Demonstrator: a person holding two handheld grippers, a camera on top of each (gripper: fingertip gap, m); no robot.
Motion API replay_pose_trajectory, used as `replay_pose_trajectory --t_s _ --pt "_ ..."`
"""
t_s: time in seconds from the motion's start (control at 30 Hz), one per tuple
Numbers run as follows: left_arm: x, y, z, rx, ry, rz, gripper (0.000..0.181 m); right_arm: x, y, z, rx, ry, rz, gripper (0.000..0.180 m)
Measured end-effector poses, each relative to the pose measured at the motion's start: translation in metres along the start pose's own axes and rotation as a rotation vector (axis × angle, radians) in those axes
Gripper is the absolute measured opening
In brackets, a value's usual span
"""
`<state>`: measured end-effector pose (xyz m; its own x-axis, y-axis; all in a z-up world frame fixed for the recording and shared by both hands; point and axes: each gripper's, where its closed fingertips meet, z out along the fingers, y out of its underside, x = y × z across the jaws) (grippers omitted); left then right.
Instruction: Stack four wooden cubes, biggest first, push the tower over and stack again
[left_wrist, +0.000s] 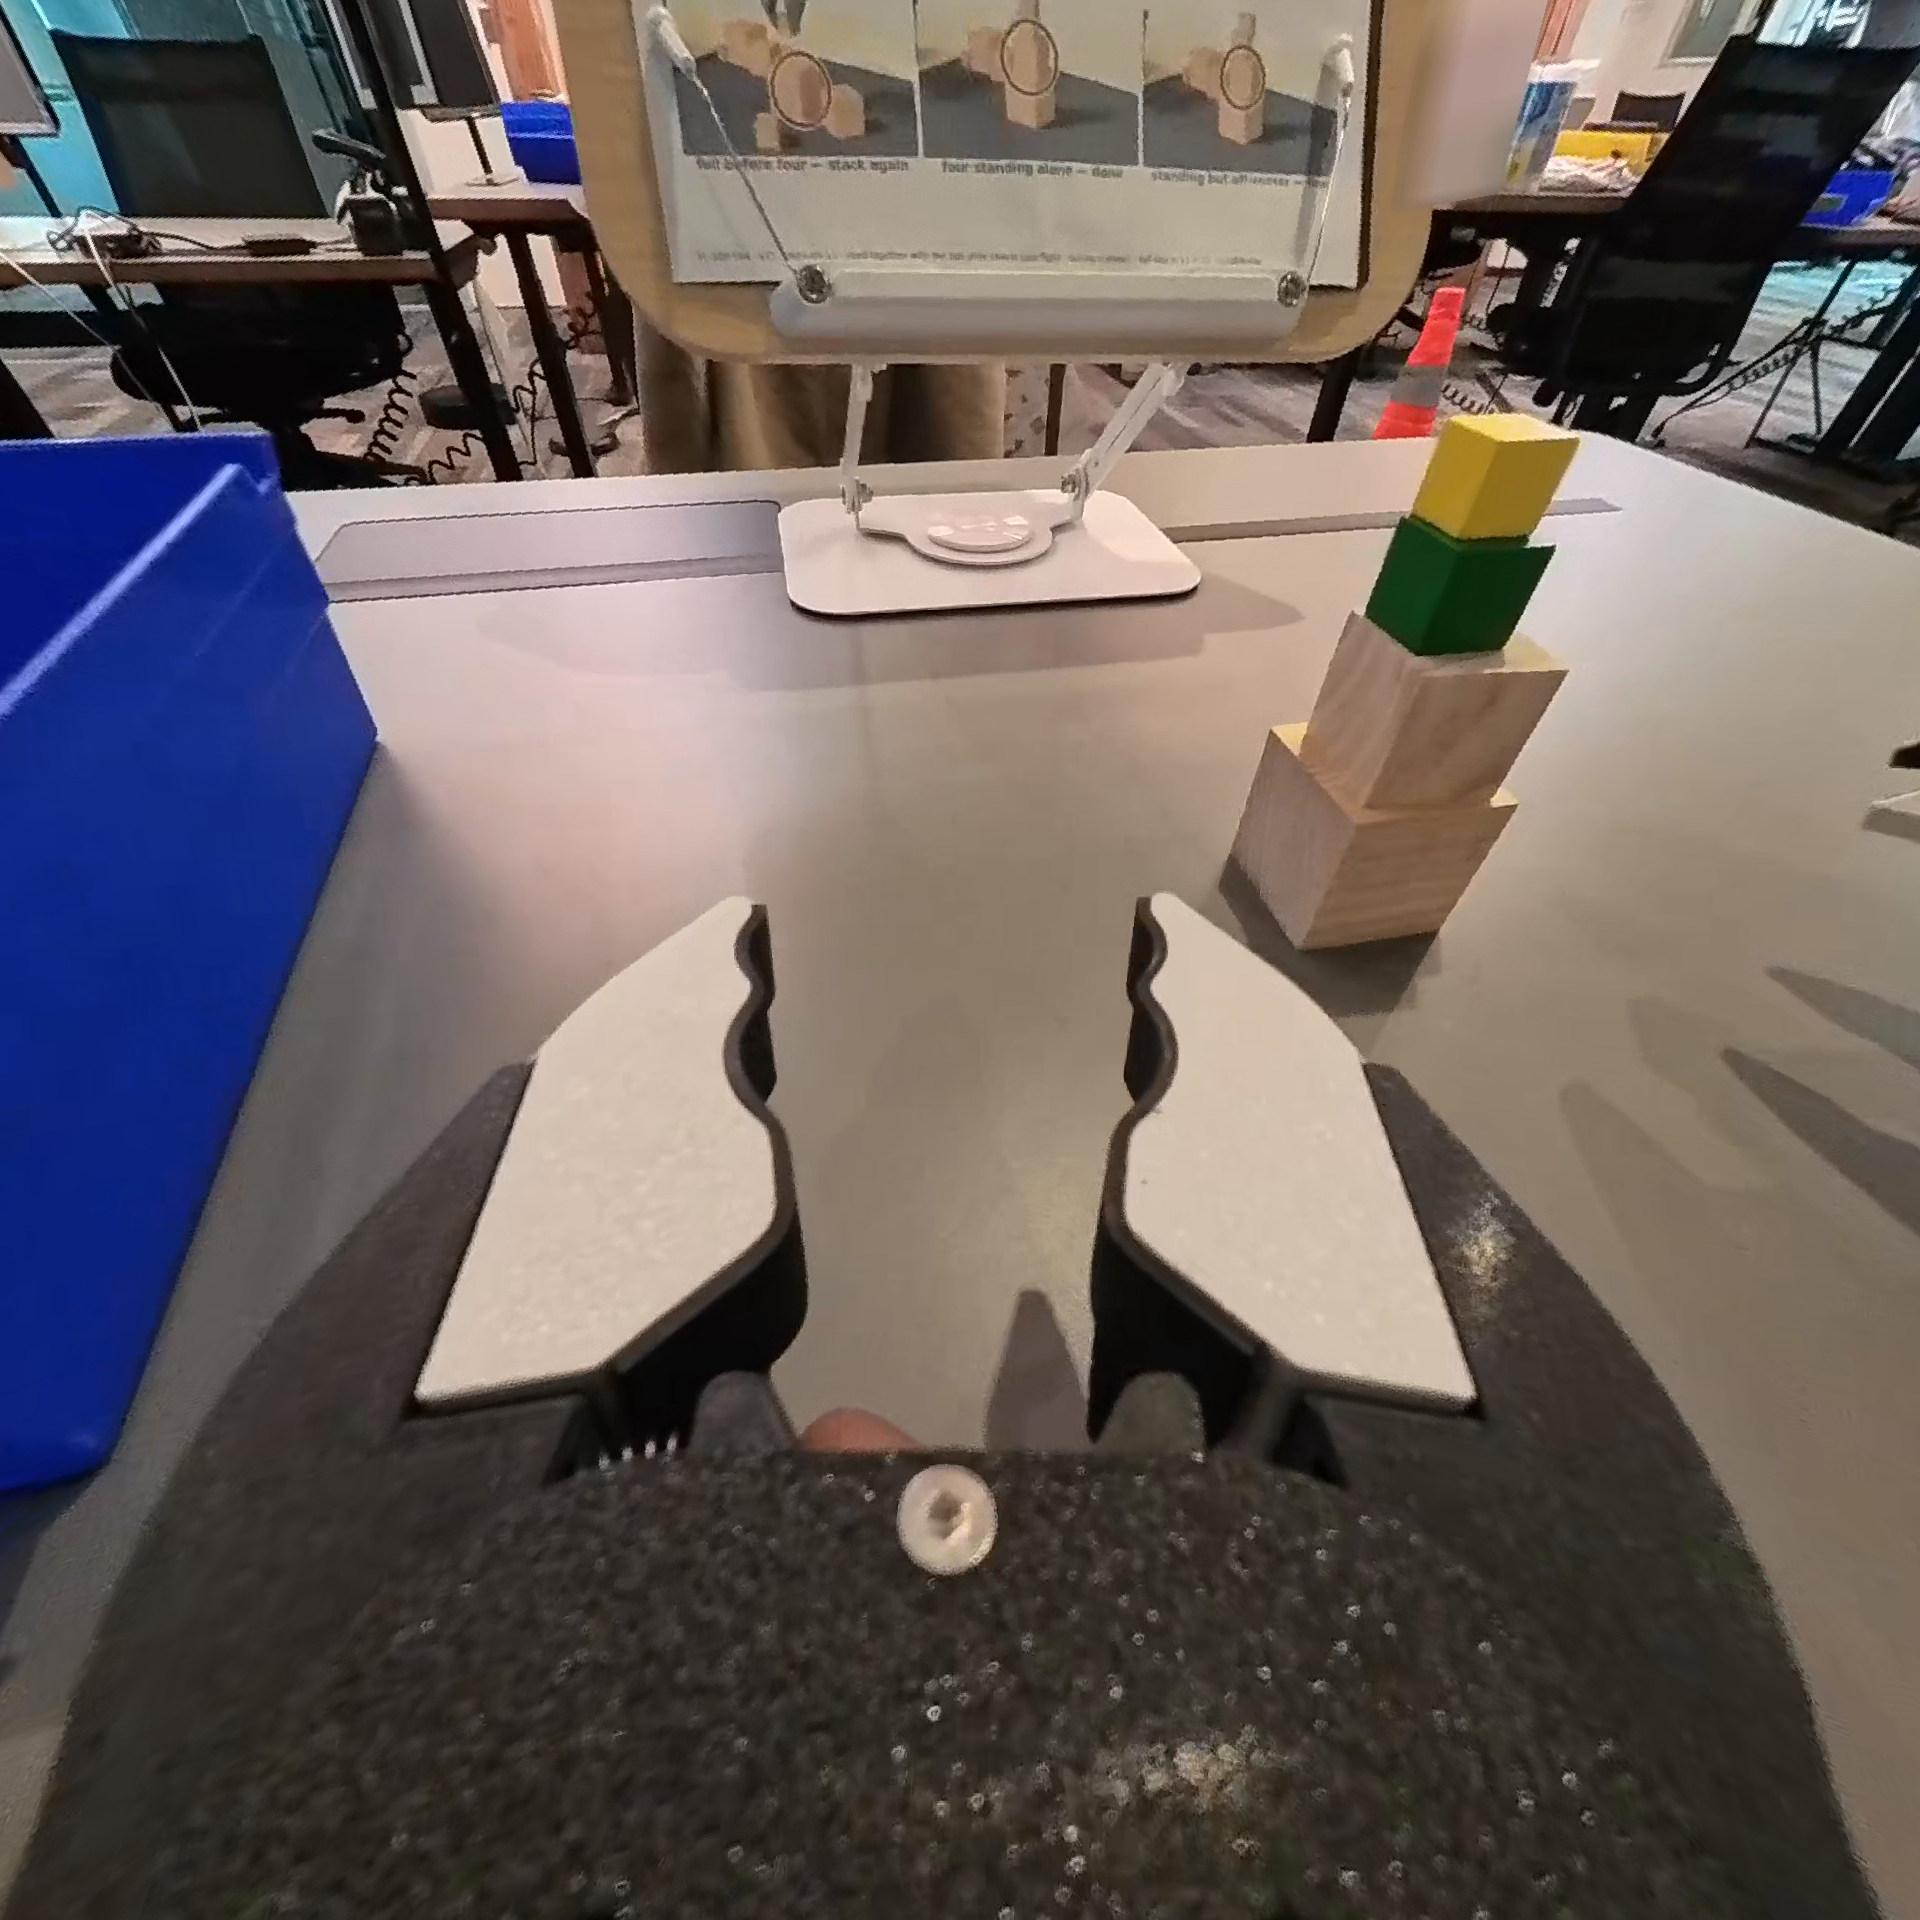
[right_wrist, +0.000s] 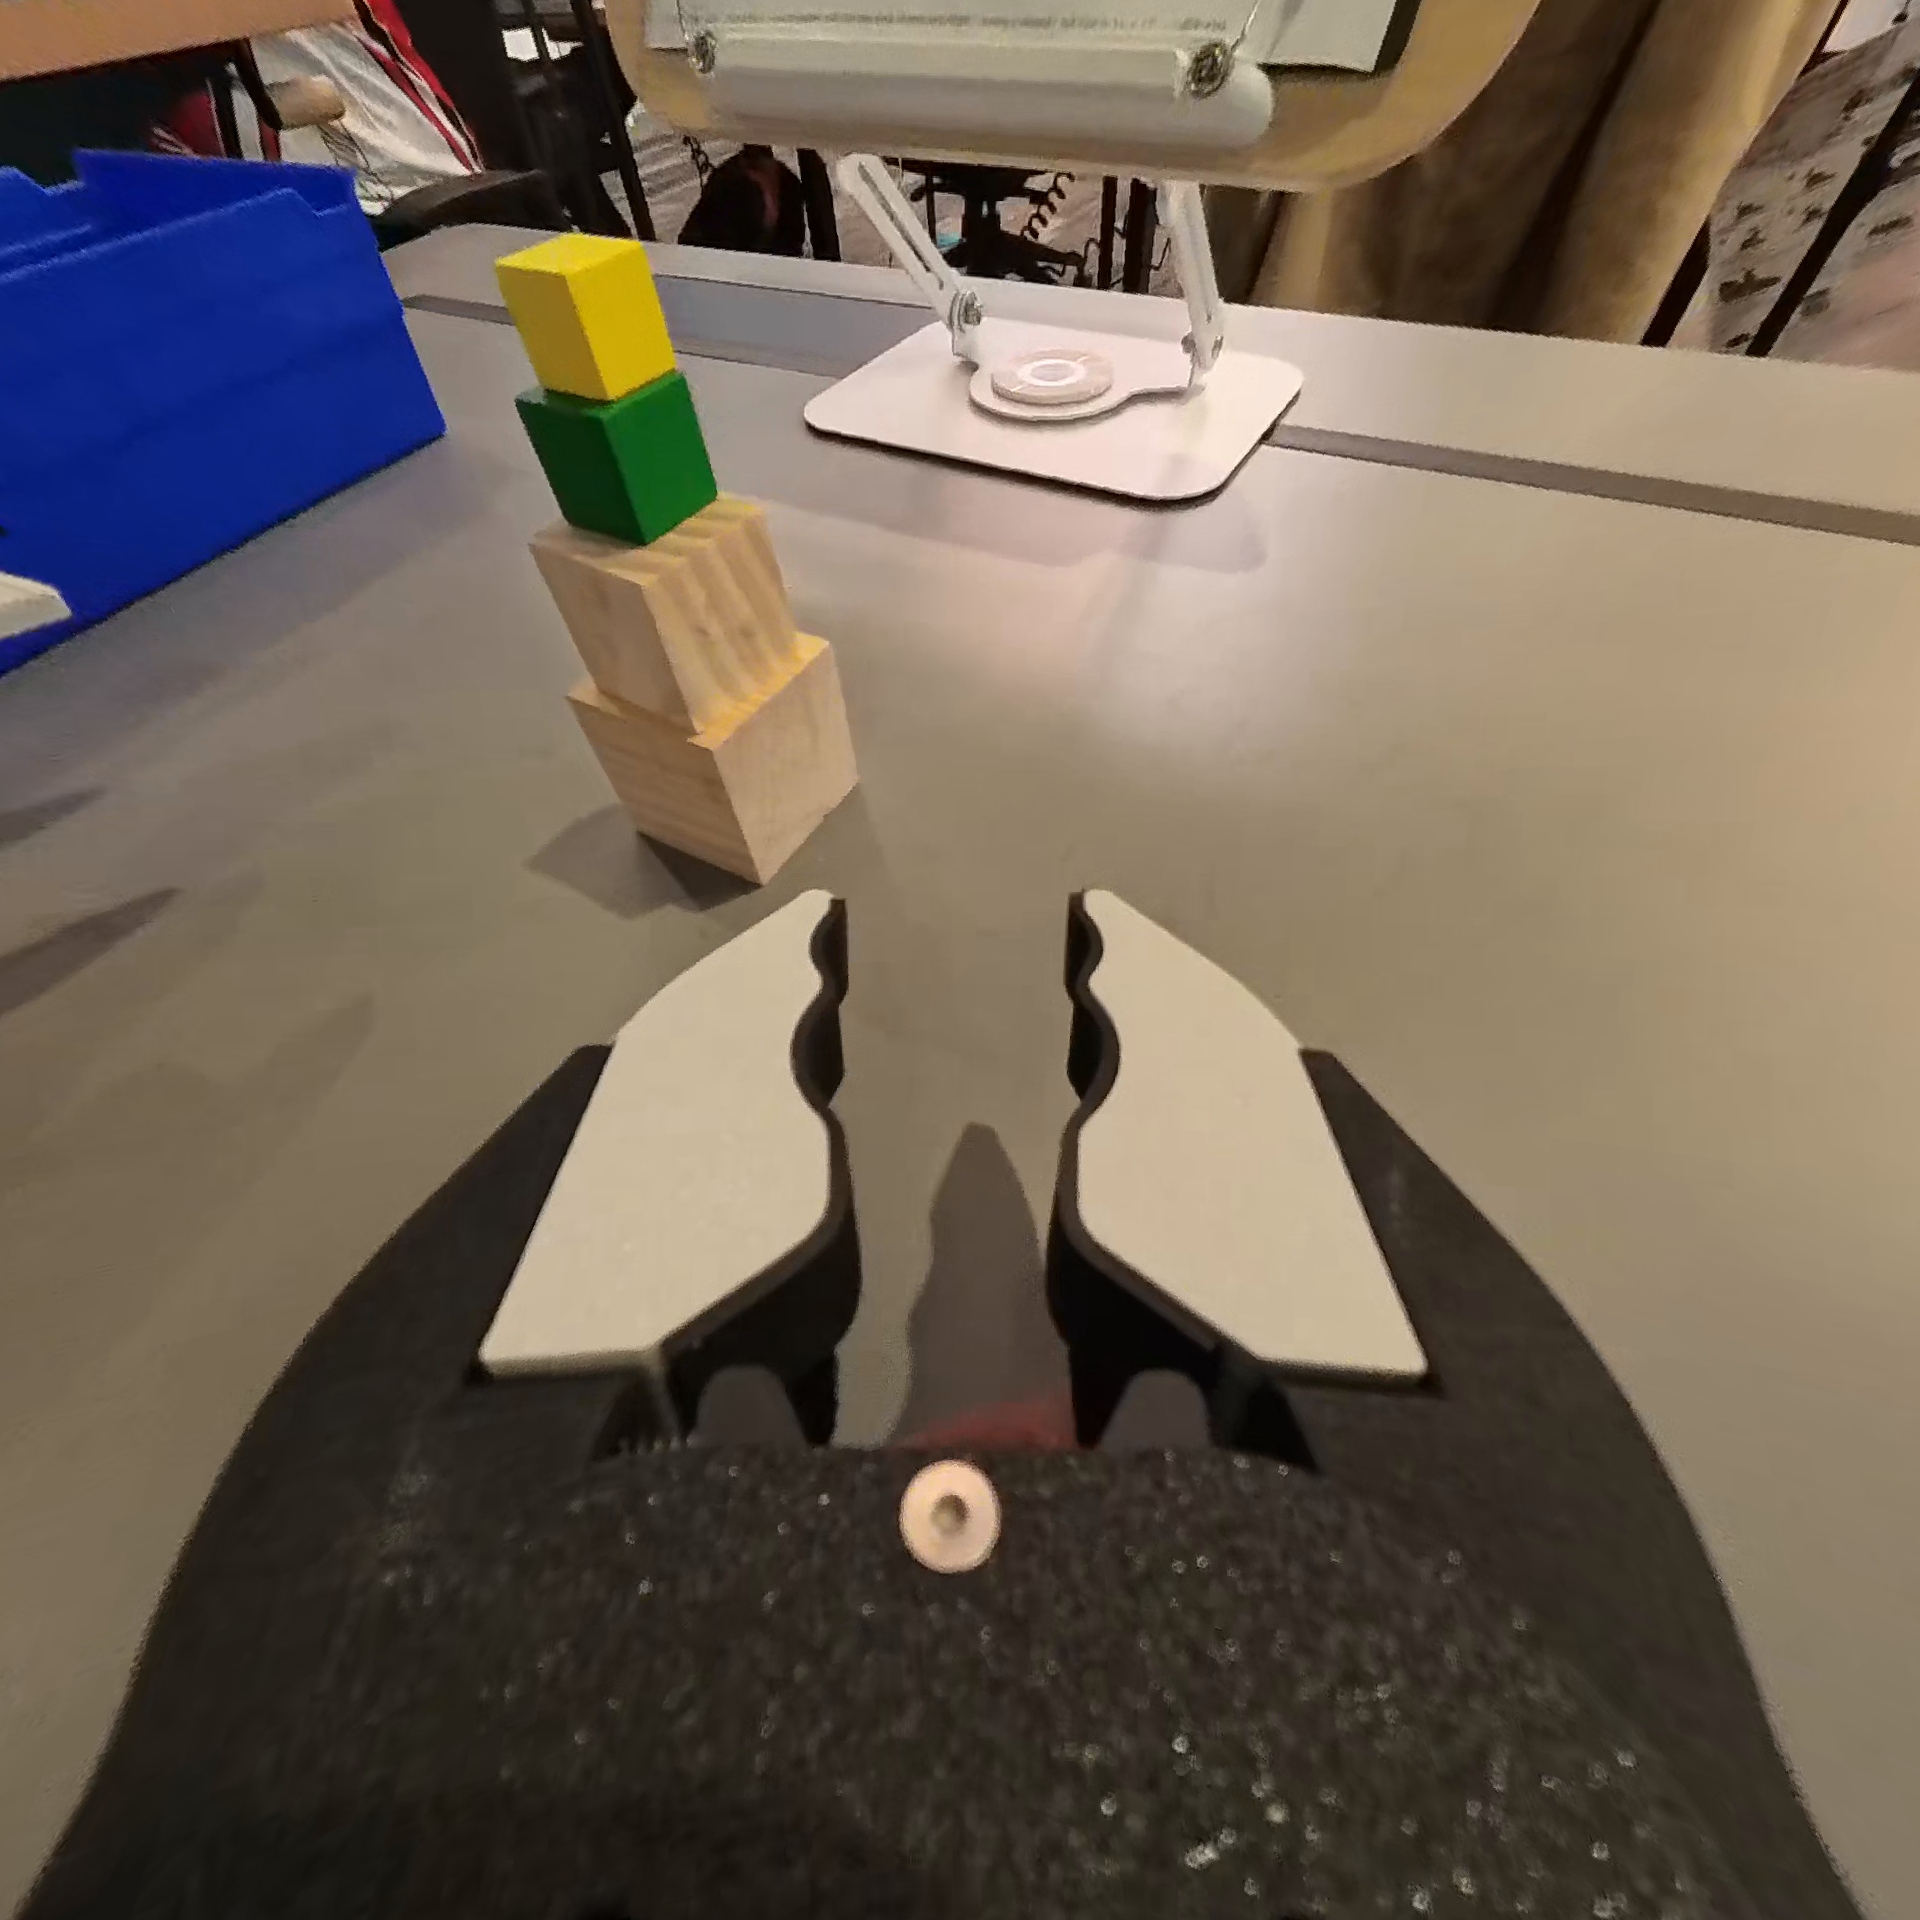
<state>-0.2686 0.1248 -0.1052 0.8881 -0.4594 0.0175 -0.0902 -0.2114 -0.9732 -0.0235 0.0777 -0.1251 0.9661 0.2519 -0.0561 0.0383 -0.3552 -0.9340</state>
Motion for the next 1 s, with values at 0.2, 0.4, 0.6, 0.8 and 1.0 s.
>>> replay_pose_trajectory --t_s 0.2,0.4,0.6,0.8,1.0 --pt "0.004 0.001 0.001 -0.006 -0.004 0.047 0.065 -0.003 -0.001 -0.002 0.013 0.043 -0.076 0.038" --pt "0.006 0.002 0.002 -0.015 -0.005 0.067 0.065 -0.004 -0.001 -0.001 0.011 0.045 -0.086 0.038" --pt "0.007 0.003 0.003 -0.020 0.002 0.071 0.065 -0.004 -0.001 -0.001 0.009 0.052 -0.098 0.038" --pt "0.010 0.003 0.003 -0.020 0.001 0.098 0.065 -0.005 -0.001 -0.001 0.006 0.055 -0.111 0.037" --pt "0.011 0.003 0.003 -0.020 -0.001 0.102 0.061 -0.007 0.000 -0.001 0.004 0.052 -0.118 0.036"
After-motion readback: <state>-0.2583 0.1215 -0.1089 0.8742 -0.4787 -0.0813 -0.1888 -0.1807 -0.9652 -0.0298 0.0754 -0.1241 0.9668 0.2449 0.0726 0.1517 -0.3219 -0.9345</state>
